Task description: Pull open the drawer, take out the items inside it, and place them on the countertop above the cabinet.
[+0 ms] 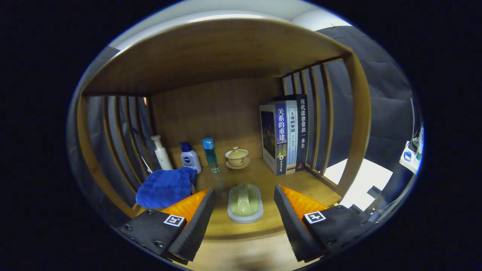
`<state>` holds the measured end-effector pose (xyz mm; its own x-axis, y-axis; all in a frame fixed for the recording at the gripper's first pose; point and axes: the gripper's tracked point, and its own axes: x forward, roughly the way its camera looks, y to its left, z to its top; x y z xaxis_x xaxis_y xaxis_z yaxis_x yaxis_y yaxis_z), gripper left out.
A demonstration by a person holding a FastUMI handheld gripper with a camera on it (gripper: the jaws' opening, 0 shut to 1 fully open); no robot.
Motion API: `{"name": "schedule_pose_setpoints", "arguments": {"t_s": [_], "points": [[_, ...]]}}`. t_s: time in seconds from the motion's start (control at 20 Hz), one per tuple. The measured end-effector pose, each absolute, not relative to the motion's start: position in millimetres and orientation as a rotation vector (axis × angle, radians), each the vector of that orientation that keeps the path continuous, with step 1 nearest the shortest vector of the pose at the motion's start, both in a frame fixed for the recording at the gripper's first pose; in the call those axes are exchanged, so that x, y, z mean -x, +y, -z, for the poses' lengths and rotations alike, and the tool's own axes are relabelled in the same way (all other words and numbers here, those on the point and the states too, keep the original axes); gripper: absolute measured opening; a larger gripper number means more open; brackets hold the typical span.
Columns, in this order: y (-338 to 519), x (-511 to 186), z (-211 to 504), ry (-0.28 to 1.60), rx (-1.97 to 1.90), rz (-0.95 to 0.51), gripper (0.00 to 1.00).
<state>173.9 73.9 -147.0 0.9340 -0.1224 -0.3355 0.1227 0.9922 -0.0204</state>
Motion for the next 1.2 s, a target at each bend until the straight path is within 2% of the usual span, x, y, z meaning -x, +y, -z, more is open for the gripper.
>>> {"name": "schedule_pose_setpoints", "arguments": {"t_s": [0.3,0.75,1.2], "points": [[55,-99,134,0.237,0.054,0.147,0.99],[59,17,173,0.214,-0.003,0.125,0.98],[67,89,224,0.235,0.017,0.103,0.98]]}}
